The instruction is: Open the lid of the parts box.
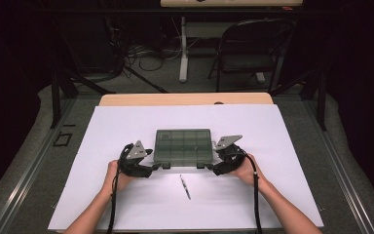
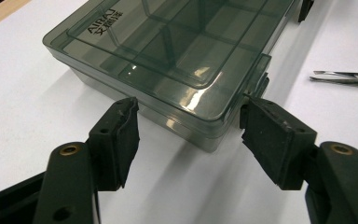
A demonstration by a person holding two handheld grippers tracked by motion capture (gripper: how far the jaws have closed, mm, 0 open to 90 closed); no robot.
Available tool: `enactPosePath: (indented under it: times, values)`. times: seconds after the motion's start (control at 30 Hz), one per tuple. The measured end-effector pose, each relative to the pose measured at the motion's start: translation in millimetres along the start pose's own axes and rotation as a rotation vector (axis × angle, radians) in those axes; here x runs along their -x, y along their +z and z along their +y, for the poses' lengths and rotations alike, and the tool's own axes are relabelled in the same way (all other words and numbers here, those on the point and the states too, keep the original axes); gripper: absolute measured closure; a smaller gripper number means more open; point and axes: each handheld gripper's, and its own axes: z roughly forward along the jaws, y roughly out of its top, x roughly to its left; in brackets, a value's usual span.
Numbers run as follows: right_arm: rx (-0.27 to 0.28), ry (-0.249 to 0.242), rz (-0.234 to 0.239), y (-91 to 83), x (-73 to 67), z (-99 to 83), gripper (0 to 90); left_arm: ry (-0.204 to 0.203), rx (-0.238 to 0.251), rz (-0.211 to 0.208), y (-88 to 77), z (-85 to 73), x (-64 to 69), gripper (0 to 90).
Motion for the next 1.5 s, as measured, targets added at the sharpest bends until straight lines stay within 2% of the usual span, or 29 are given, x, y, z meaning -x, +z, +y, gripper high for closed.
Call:
enactPosePath:
  times: [0.23,0.33,0.9,1.1,1.5]
  values:
    - [0.011,-0.013,-0.009,0.1,-1.9,0.1,39.8,0.004,0.001,0.0,0.0,-0.4,0.4,38.7]
    - [-0.006,-0.013,-0.01,-1.1,-1.1,0.0,43.4,0.003,0.001,-0.003,0.0,-0.5,0.3,39.1]
    - [-0.012,-0.013,-0.008,-0.6,-1.8,0.3,45.4,0.012,0.007,-0.001,-0.7,-0.2,0.8,41.6]
    - [0.014,-0.009,-0.009,-2.5,-1.5,0.3,47.9,0.01,0.013,0.0,-2.3,-0.4,0.7,38.9]
    - [0.01,-0.011,-0.005,-5.5,-1.3,1.0,50.0,0.034,0.037,0.035,-6.7,1.7,4.6,39.2]
